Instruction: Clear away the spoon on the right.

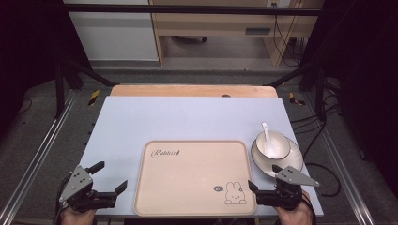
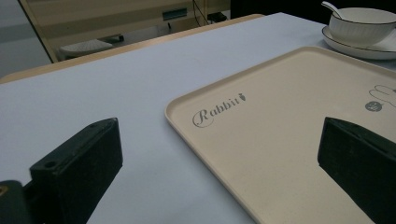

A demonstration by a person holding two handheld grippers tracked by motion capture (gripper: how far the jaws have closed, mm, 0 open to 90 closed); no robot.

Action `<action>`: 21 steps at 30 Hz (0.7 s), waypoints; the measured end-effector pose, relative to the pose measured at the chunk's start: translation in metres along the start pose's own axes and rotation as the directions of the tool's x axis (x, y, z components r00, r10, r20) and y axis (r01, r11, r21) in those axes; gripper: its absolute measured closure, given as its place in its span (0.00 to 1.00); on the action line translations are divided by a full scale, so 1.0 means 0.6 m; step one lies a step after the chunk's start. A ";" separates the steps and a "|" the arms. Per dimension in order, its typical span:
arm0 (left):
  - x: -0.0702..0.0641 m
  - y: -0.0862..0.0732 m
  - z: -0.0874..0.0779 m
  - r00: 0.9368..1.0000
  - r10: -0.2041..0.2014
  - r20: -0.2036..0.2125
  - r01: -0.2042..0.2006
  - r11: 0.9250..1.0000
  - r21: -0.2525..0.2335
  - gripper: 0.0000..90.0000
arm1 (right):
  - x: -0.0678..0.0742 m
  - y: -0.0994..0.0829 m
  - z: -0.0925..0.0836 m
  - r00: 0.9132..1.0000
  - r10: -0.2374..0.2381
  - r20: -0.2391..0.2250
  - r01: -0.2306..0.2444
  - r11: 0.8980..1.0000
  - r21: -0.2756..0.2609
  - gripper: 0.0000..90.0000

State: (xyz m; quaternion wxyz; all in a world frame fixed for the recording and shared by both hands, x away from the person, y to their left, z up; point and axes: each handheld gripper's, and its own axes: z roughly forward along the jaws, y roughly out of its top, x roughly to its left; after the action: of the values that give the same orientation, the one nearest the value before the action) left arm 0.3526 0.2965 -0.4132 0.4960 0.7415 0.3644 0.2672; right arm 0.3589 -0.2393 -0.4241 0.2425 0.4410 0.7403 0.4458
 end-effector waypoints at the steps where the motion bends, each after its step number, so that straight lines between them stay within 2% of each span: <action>1: 0.000 0.000 0.000 1.000 0.001 0.000 -0.001 1.000 0.000 0.00 | 0.001 0.000 0.000 1.000 0.005 -0.003 -0.005 1.000 0.001 0.00; 9: 0.000 0.000 0.000 1.000 -0.001 -0.003 0.001 1.000 0.001 0.00 | -0.003 0.000 0.001 1.000 0.000 -0.005 0.000 1.000 0.007 0.01; 21: 0.000 0.000 0.000 1.000 -0.002 -0.006 0.002 1.000 0.000 0.00 | -0.009 0.005 0.001 0.999 0.030 -0.010 -0.030 0.999 0.020 0.02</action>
State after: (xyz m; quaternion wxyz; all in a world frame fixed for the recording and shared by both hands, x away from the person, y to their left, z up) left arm 0.3524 0.2968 -0.4132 0.4951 0.7402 0.3669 0.2689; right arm 0.3634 -0.2432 -0.4218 0.2274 0.4522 0.7391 0.4444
